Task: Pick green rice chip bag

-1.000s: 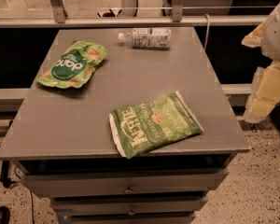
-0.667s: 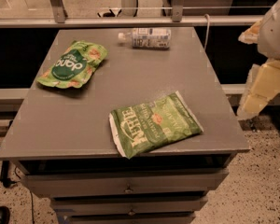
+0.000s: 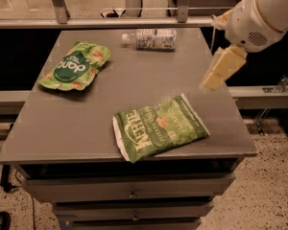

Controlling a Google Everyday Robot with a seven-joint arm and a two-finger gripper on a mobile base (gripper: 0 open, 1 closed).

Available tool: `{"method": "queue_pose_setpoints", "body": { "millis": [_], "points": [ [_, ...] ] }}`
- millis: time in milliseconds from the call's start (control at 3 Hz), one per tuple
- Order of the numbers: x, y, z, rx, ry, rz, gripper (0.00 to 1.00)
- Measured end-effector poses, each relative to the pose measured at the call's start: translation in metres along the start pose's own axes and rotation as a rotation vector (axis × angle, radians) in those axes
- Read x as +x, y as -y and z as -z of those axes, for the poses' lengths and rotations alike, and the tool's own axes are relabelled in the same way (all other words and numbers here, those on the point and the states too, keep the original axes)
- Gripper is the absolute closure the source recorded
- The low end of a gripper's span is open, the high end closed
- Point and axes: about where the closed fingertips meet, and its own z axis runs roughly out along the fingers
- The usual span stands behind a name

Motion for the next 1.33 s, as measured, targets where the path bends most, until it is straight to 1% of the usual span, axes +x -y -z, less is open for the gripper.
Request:
{"method": "queue_pose_setpoints", "body": {
  "millis": [333, 667, 1000, 1333],
  "points": [
    [-0.045, 0.022, -0.042, -0.005, 0.173, 0.038, 0.00],
    [-0.092, 0.034, -0.085, -0.053, 0.337, 0.058, 0.00],
    [-0.092, 0.034, -0.085, -0.054, 0.337, 0.058, 0.00],
    [-0.093, 0.039, -0.084, -0.063, 0.384, 0.056, 0.00]
  ]
}}
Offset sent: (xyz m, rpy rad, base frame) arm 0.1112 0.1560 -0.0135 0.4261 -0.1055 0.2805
